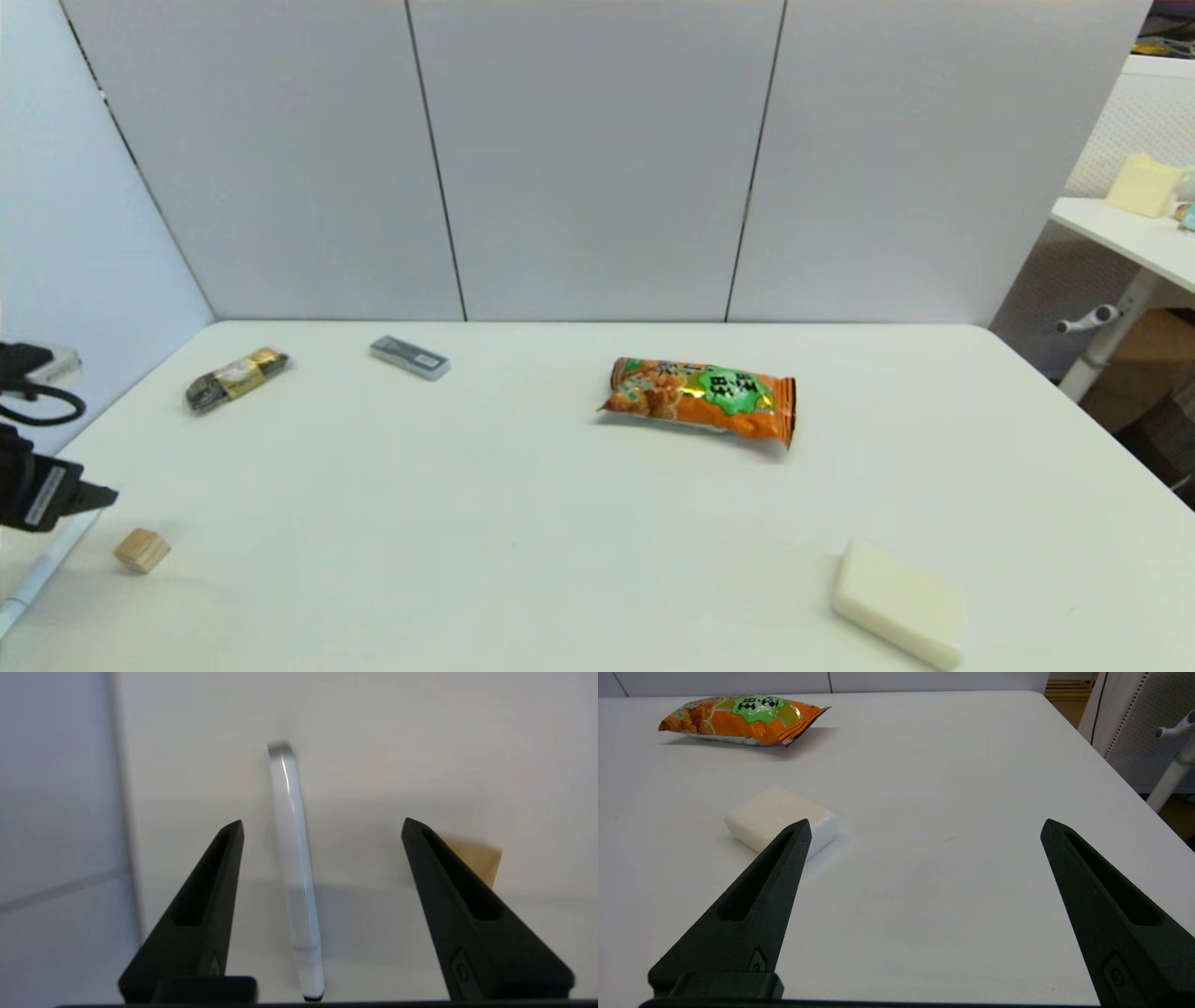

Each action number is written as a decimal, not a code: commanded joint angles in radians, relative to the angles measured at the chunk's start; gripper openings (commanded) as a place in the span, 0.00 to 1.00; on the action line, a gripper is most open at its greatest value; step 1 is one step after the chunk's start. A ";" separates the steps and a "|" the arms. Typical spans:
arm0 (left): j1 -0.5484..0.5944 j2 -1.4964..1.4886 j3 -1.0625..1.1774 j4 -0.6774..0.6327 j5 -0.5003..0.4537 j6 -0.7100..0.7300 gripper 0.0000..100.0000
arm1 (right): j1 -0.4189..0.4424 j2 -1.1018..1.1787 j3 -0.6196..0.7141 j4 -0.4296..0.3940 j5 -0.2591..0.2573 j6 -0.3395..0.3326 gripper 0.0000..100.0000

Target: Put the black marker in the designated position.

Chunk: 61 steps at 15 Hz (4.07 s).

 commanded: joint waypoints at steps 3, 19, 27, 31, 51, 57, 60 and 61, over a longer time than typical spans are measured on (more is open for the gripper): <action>-0.154 -0.254 -0.517 0.090 0.053 -0.107 1.00 | 0.000 0.001 0.000 -0.001 0.000 0.000 1.00; -0.536 -1.231 0.742 -0.168 0.165 -0.421 1.00 | 0.000 0.001 0.000 -0.001 0.000 0.000 1.00; -0.501 -1.558 0.885 -0.175 0.082 -0.498 1.00 | 0.000 0.001 0.000 -0.001 0.000 0.000 1.00; -0.501 -1.558 0.905 -0.223 0.082 -0.524 1.00 | 0.000 0.001 0.000 -0.001 0.000 0.000 1.00; -0.501 -1.558 0.905 -0.223 0.083 -0.525 1.00 | 0.000 0.001 0.000 -0.002 0.000 -0.001 1.00; -0.501 -1.558 0.905 -0.224 0.085 -0.525 1.00 | 0.000 0.001 0.000 0.002 -0.001 -0.007 1.00; -0.501 -1.558 0.905 -0.223 0.083 -0.525 1.00 | 0.000 0.001 0.000 0.001 -0.003 -0.009 1.00; -0.501 -1.558 0.905 -0.223 0.083 -0.525 1.00 | 0.000 0.001 0.000 0.001 -0.001 -0.006 1.00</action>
